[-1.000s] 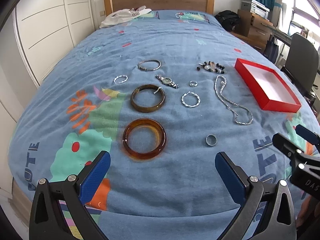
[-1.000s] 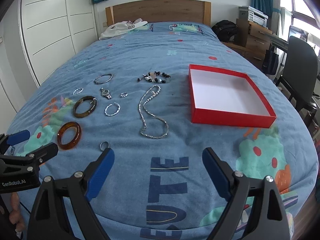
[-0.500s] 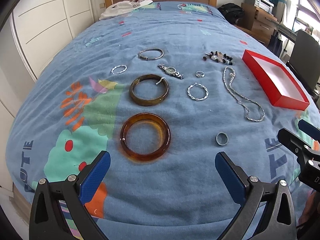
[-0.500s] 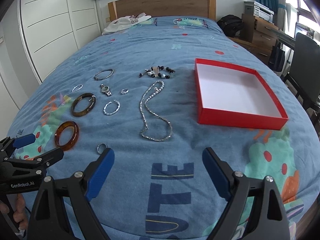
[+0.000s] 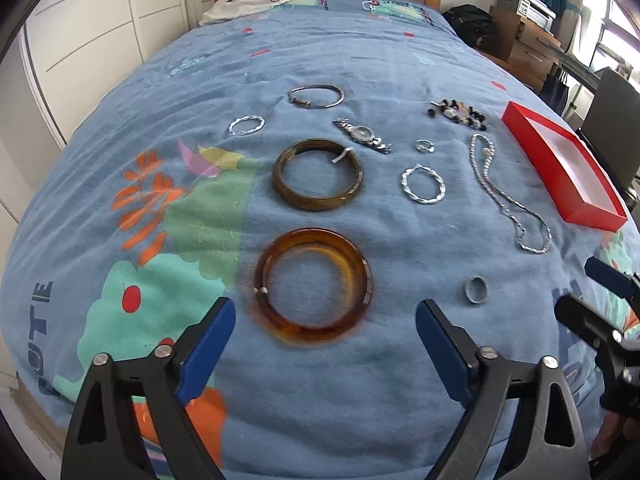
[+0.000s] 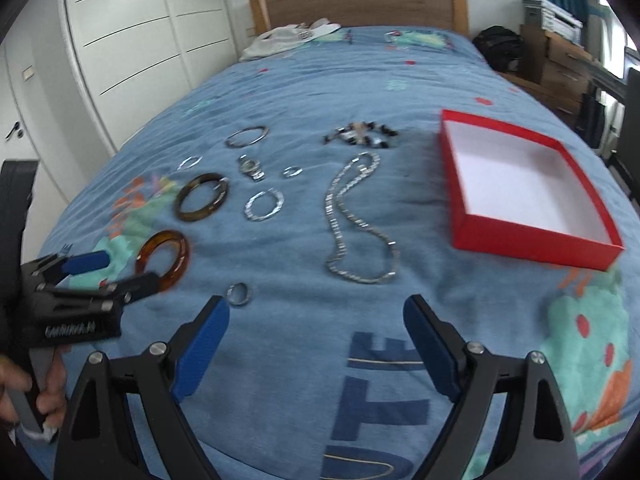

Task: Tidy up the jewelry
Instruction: 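Grasp the amber bangle with the left gripper while the right gripper grasps the silver ring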

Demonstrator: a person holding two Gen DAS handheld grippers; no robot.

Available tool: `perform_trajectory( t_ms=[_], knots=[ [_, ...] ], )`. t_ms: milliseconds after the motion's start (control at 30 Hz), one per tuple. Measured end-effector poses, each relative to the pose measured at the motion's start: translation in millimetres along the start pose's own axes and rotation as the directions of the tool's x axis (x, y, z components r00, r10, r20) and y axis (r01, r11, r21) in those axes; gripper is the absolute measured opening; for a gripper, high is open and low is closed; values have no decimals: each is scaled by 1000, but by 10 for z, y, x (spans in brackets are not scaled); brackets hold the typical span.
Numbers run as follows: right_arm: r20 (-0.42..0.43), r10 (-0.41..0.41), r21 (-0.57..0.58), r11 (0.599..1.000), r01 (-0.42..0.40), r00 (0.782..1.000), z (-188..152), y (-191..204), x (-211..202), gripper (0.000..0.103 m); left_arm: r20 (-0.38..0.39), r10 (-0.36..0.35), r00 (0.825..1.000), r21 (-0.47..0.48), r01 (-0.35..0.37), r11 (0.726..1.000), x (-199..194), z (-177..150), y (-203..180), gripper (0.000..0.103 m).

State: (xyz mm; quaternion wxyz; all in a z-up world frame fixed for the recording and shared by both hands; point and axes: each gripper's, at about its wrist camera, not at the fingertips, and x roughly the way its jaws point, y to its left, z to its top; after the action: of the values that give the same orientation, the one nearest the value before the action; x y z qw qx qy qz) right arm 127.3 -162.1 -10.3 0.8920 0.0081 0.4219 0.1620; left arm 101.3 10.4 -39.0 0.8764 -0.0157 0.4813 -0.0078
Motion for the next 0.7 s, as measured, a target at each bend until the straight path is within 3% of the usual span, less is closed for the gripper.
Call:
perform_trajectory(
  t_ms=[267,433,700],
  knots=[
    [-29,90,-44,995,-91,996,7,109,140,80,-17,-34,999,3,35,999,124,64,65,83],
    [-65,146,-64,987,-150,987,26,145,271,55,-34,-28,999,-2,28,1000,251,86,90,83],
    [-110,207,-110,969,-219,972,40,278,487,55,-53,-47,997,-13,46,999,395,111,137,84]
  ],
)
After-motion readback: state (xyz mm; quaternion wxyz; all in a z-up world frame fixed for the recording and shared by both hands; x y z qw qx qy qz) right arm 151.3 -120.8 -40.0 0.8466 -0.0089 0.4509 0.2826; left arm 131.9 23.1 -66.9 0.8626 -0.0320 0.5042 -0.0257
